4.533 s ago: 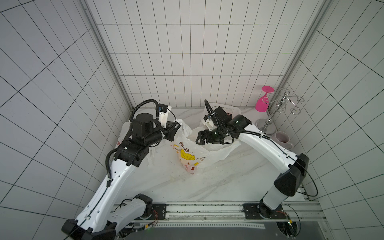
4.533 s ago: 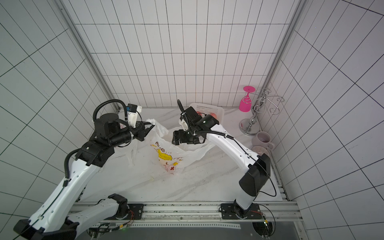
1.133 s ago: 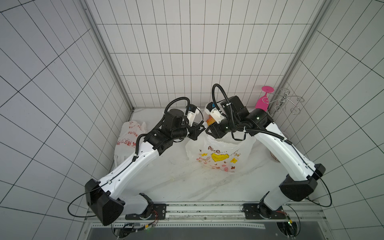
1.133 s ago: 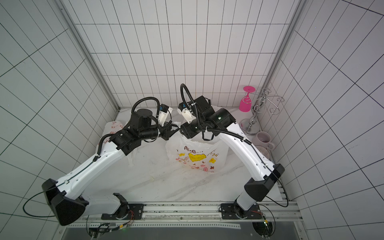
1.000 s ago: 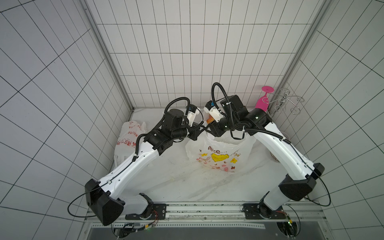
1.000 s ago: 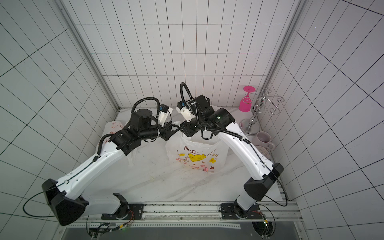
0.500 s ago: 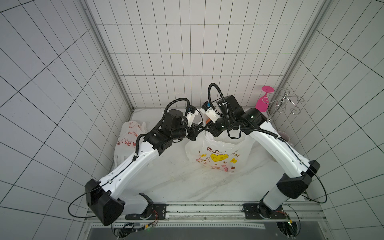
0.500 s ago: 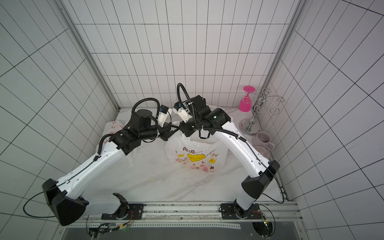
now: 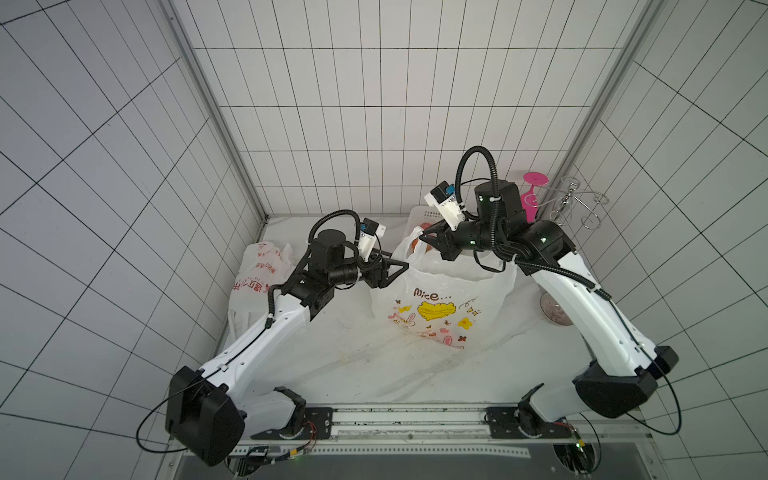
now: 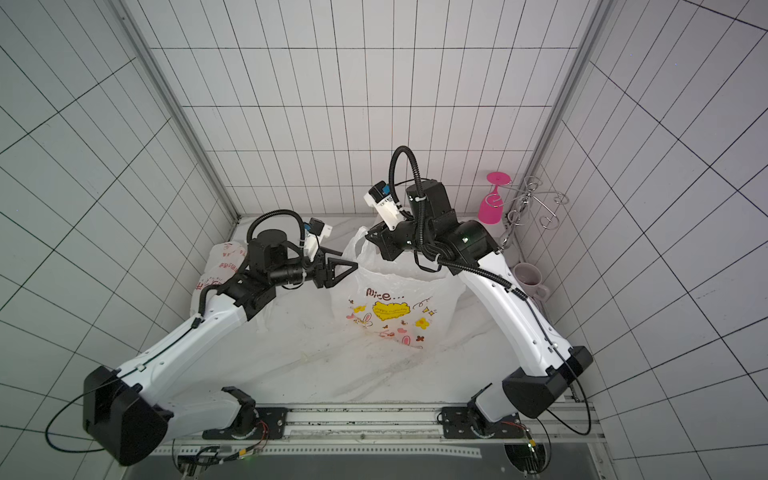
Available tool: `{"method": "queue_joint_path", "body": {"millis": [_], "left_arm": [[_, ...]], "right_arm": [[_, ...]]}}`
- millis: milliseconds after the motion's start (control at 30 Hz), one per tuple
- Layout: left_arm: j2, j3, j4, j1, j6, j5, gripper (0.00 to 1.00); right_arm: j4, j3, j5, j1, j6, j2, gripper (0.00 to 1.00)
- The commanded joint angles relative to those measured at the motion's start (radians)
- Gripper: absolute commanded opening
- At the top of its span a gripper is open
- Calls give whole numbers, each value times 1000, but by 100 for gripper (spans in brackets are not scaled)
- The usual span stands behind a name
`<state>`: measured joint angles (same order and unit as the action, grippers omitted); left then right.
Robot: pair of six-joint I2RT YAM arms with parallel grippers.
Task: Place the peach into a plastic bag & tie a knot
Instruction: Adjust the plastic bag at the center of the board.
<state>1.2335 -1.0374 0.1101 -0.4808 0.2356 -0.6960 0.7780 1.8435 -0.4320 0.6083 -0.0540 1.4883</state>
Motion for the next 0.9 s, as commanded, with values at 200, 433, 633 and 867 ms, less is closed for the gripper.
{"method": "queue_joint_path", "body": {"millis": [200, 433, 633, 867], "left_arm": [[-22, 23, -166, -3, -215, -109, 84], [77, 31, -405, -28, -91, -219, 83], [106, 81, -542, -69, -8, -198, 73], [106, 106, -597, -58, 66, -109, 38]], "right_arm": [[-76, -61, -157, -12, -15, -17, 8], [-163, -72, -293, -11, 73, -1, 6], [-270, -97, -342, -12, 155, -5, 5], [-302, -117, -363, -18, 193, -3, 4]]}}
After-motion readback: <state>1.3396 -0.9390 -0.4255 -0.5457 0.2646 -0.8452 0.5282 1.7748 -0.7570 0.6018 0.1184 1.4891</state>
